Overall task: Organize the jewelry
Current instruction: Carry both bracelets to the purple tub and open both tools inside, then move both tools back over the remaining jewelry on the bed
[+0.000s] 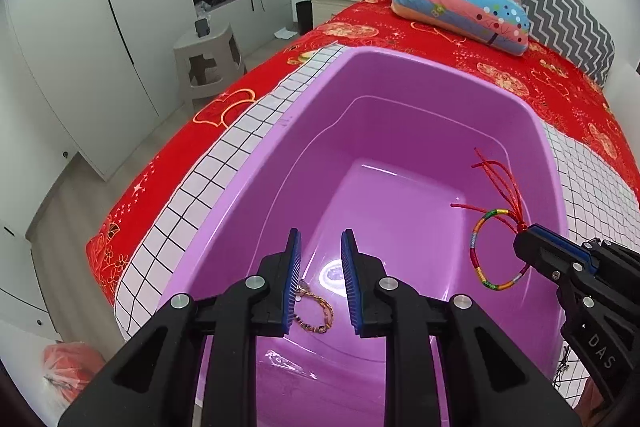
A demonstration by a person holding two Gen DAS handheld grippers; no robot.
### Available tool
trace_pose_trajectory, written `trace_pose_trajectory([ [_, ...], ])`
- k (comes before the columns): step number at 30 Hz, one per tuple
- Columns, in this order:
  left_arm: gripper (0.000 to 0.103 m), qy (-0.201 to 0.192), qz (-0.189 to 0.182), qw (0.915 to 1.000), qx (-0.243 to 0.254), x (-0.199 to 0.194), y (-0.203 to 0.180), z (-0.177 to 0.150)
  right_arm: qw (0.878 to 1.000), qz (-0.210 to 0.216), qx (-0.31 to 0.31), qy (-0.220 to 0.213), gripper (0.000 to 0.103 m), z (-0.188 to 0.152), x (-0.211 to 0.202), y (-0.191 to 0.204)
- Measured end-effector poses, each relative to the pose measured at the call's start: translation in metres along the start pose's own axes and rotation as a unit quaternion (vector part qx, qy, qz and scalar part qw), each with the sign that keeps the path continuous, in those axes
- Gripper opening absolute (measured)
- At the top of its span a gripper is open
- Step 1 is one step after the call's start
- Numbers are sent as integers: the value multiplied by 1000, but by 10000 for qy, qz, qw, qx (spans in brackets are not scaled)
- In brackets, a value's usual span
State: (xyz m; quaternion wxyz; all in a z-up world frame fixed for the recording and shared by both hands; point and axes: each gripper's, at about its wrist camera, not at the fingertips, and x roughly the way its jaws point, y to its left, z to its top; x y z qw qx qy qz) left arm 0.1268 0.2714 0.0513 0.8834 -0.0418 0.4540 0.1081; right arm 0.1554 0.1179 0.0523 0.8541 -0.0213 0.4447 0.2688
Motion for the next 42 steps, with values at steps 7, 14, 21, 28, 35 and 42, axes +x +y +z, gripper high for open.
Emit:
trace_pose_trajectory([
  [7, 75, -193, 132, 9997, -56, -6, 5, -2, 9995, -265, -149, -128, 57, 3, -6, 3],
  [14, 81, -211, 193, 9995, -137, -13, 8, -4, 9990, -356, -112, -259, 57, -1, -23, 1],
  [21, 86, -290, 187, 9993, -160, -30, 6, -10, 9985, -369, -46, -402, 57, -13, -46, -2],
  [28, 95, -476, 59, 9987, -143, -54, -4, -19, 9959, -650, -61, -629, 59, -36, -81, -7],
  [35, 96, -685, -63, 9974, 204, -83, -41, -40, 9918, -981, 180, -801, 62, -82, -121, -29],
  [42, 97, -671, -398, 9947, 668, -99, -94, -68, 9837, -1387, 725, -890, 63, -141, -160, -69],
])
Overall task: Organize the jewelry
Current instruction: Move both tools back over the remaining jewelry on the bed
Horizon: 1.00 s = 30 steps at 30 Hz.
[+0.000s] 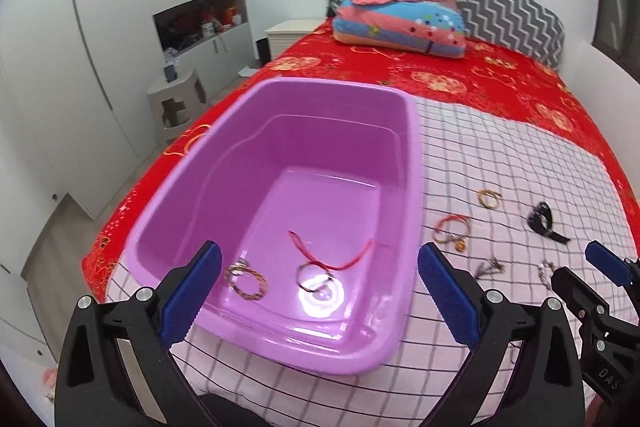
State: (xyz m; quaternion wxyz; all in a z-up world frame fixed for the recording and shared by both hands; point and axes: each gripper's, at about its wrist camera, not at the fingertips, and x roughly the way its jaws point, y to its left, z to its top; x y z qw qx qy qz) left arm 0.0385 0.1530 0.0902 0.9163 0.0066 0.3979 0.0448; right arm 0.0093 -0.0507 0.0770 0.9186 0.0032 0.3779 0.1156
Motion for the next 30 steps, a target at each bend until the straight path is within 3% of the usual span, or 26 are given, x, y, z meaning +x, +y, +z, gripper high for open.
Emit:
trace_pose_trajectory([
  [11, 97, 249, -696, 9961, 474, -4, -94, -37, 9958, -720, 555, 111, 64, -67, -43, -78],
  [17, 97, 306, -893, 9933, 661, -6, -135, -57, 9914, -930, 918, 115, 64, -94, -56, -114],
  [26, 97, 382, -880, 9918, 839, 3, -162, -89, 9869, -1104, 1171, 124, 64, -130, -48, -143],
  [30, 97, 635, -758, 9908, 924, 26, -165, -109, 9855, -1091, 1259, 323, 64, -152, -29, -150],
])
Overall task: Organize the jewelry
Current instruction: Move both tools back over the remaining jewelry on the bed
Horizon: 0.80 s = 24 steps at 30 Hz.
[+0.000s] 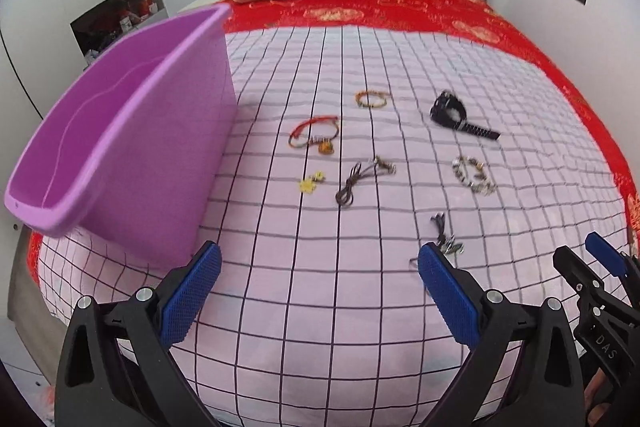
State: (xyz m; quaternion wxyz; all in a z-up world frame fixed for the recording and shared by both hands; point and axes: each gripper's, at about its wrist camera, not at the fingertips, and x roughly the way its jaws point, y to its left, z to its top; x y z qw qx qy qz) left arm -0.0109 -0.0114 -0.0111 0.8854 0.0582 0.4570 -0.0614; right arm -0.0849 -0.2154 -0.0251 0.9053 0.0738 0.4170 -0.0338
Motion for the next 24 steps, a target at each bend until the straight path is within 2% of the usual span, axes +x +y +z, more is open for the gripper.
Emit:
trace_pose_trajectory([
  [7, 97, 189, 261, 9995, 54, 43, 7, -20, 9986, 70, 153, 494, 64, -26, 46, -8],
  [15, 97, 302, 408, 9986, -137, 77, 26, -21, 9981, 144, 106, 591, 64, -27, 76, -1],
  [24, 97, 366, 403, 9980, -307, 108, 37, -9, 9971, 185, -41, 733, 64, -24, 110, 17],
])
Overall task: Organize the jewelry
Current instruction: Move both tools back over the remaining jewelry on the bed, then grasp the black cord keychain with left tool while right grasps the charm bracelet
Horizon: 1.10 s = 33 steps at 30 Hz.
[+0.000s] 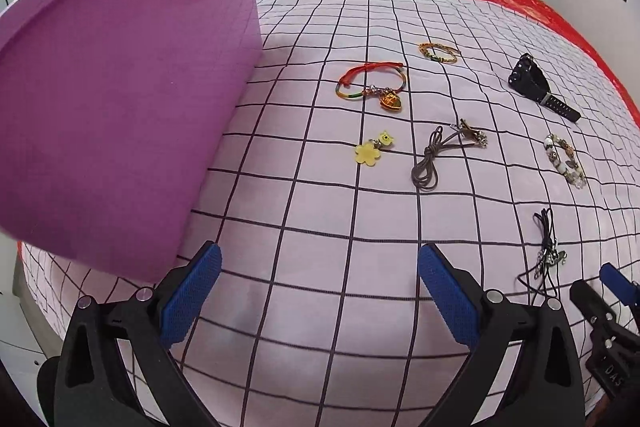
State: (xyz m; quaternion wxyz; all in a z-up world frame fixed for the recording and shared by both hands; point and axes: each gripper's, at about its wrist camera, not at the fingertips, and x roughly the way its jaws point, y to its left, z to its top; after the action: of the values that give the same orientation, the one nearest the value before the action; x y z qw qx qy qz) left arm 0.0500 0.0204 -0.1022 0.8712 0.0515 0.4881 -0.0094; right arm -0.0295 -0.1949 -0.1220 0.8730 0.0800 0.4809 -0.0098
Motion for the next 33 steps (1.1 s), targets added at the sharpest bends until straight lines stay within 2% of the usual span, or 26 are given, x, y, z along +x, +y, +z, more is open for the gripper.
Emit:
trace_pose_trajectory([
  [8, 97, 63, -147, 9999, 9, 12, -12, 3, 9999, -126, -42, -28, 64, 12, 11, -1],
  [14, 97, 22, -155, 9998, -112, 4, -34, -3, 9991, -364, 42, -223, 64, 31, 11, -33],
  [18, 97, -46, -184, 9998, -84, -5, -60, -9, 9985, -427, -222, -259, 64, 46, 19, -52],
  [25, 97, 102, -218, 9997, -39, -10, -102, -22, 9973, -236, -689, -135, 64, 60, 39, -69],
  [29, 97, 174, -96, 9998, -14, -5, -117, -28, 9960, -44, -896, -40, 64, 63, 47, -75],
  [33, 97, 229, -101, 9994, -245, 2, -125, -30, 9948, 146, -1012, -34, 66, 66, 54, -79],
])
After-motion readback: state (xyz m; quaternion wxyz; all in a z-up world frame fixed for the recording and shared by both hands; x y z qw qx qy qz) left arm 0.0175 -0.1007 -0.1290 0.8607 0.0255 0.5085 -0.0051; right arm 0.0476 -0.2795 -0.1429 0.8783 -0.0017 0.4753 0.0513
